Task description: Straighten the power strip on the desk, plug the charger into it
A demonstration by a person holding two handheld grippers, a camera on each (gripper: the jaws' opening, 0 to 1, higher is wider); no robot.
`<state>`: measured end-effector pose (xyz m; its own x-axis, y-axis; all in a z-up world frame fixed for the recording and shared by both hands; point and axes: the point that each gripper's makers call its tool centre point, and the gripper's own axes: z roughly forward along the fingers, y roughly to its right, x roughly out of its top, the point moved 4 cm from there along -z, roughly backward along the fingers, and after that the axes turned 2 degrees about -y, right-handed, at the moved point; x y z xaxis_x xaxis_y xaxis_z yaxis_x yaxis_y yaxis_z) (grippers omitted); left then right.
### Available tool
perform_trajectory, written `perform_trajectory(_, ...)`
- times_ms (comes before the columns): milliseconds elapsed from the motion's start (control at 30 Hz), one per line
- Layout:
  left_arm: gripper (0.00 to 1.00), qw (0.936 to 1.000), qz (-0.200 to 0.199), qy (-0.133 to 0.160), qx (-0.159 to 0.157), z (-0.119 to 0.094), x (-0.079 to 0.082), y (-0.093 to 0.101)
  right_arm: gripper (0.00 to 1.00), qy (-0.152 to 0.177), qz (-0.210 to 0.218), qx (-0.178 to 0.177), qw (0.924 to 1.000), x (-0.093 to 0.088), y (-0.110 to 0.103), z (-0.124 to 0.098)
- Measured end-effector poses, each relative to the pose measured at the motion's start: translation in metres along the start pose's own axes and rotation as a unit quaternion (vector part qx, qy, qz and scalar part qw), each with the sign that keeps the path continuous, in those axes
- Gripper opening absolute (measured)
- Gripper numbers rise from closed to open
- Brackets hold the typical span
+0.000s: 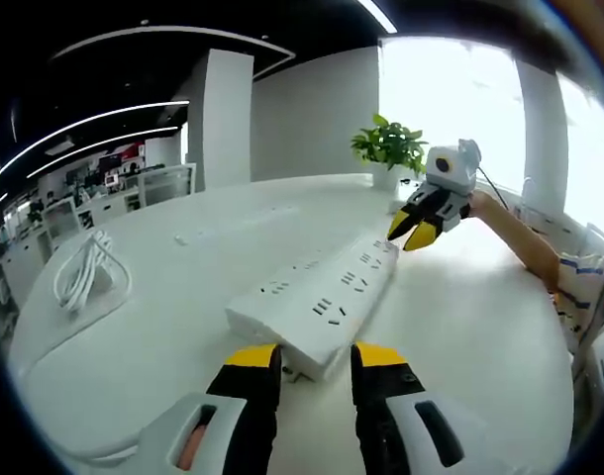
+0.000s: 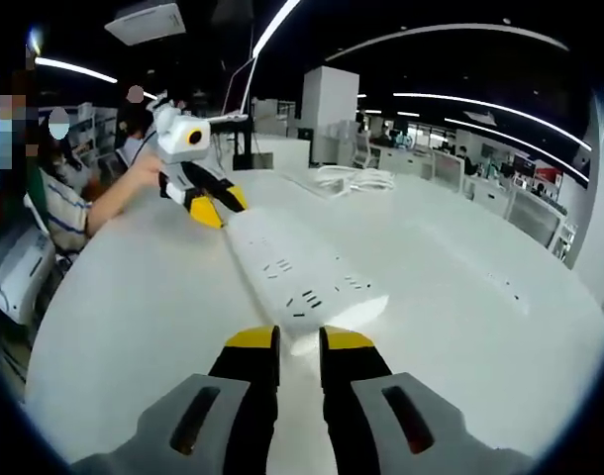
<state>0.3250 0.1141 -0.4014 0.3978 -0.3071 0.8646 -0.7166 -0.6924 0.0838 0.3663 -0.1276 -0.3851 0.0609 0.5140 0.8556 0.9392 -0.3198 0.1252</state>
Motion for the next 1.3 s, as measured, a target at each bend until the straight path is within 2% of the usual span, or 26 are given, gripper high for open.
perform_trajectory(633,0.28,0.9999,0.005,0.007,0.005,-0.004,0.005,0.000,0.15,-0.017,0.037,-0.061,0.9973,-0.001,0.020,-0.019)
perform_trajectory(833,0.27,0.9997,0.000,0.024,0.008,-0.008,0.012,0.000,0.15,-0.021,0.056,-0.076,0.9953,-0.004,0.025,-0.023)
perform_trajectory(1133,0.27,0.9997,0.002,0.023,0.005,-0.007,0.011,0.003,0.15,-0.030,0.078,-0.117,0.9896,-0.010,0.039,-0.045)
perform_trajectory(1300,0.27,0.9997,0.002,0.022,0.005,-0.007,0.011,0.003,0.15,-0.035,0.100,-0.149,0.9832,-0.016,0.050,-0.057)
